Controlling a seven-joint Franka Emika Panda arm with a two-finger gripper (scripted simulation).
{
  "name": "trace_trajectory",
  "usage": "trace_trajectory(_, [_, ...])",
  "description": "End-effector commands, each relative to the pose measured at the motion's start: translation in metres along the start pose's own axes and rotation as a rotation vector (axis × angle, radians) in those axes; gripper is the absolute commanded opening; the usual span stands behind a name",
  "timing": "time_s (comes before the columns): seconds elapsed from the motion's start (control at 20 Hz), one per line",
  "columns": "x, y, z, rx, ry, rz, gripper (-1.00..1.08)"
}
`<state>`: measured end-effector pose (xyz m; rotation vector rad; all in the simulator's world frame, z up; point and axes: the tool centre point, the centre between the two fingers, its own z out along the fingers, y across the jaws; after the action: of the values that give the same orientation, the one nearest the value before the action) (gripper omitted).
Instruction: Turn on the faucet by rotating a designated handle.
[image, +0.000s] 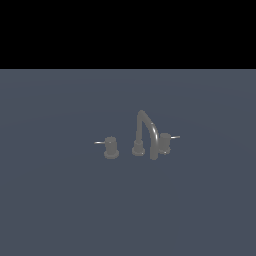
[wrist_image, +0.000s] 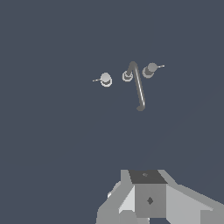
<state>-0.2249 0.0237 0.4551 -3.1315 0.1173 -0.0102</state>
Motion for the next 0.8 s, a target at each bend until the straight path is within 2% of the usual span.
trace_trajectory(0.0, [0.011,-0.002,0.014,0.0,0.0,0.047,-1.0])
trace_trajectory(0.75, [0.102,0.005,0.125,0.0,-0.001,0.423,-1.0])
